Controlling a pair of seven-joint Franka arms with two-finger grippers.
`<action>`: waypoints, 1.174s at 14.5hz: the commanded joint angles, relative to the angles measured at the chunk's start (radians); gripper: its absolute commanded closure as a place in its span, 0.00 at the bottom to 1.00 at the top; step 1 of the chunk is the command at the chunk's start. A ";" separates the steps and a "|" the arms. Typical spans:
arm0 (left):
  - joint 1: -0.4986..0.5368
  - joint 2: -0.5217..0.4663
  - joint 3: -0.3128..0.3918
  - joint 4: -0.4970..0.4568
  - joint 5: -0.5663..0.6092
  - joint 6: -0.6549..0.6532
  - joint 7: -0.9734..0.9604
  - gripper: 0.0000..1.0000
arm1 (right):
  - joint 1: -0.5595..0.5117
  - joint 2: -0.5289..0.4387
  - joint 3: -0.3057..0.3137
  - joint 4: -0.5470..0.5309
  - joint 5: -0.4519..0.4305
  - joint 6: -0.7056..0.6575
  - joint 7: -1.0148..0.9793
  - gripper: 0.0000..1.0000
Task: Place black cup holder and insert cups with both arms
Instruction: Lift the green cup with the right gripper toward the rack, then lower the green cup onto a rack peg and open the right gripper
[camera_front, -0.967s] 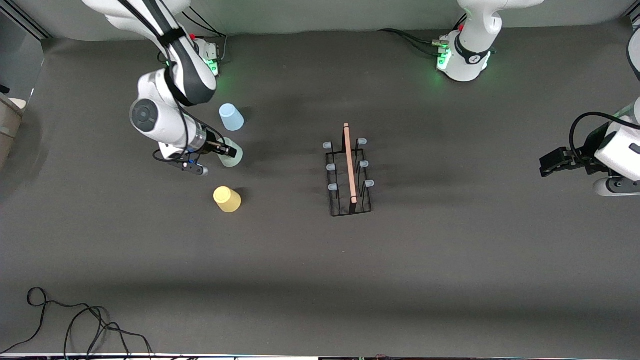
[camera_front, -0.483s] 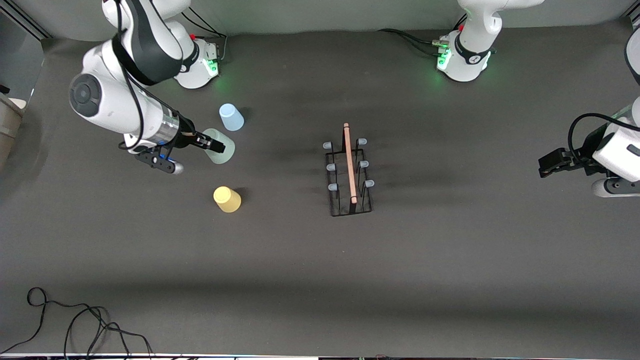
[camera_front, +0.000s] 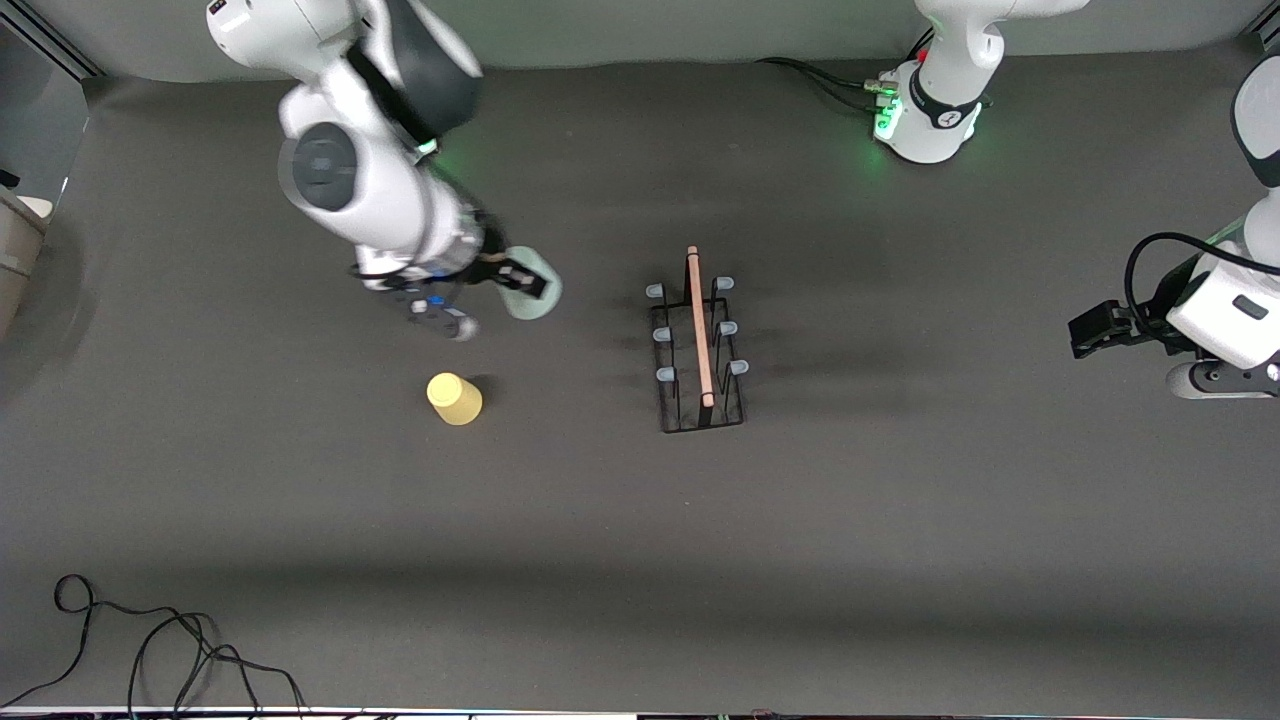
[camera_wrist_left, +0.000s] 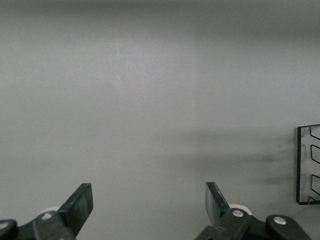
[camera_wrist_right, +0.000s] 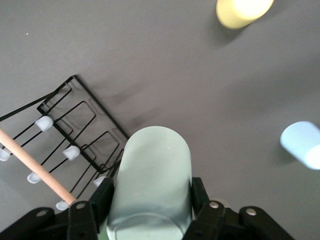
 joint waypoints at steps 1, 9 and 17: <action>0.004 0.003 0.004 0.018 0.007 0.031 0.026 0.00 | 0.076 0.129 -0.008 0.149 -0.028 -0.016 0.131 1.00; -0.003 0.004 0.009 0.023 -0.010 0.011 0.063 0.00 | 0.173 0.206 -0.009 0.166 -0.029 0.049 0.219 1.00; 0.006 0.010 0.009 0.021 -0.019 0.008 0.058 0.00 | 0.230 0.272 -0.012 0.163 -0.039 0.138 0.249 1.00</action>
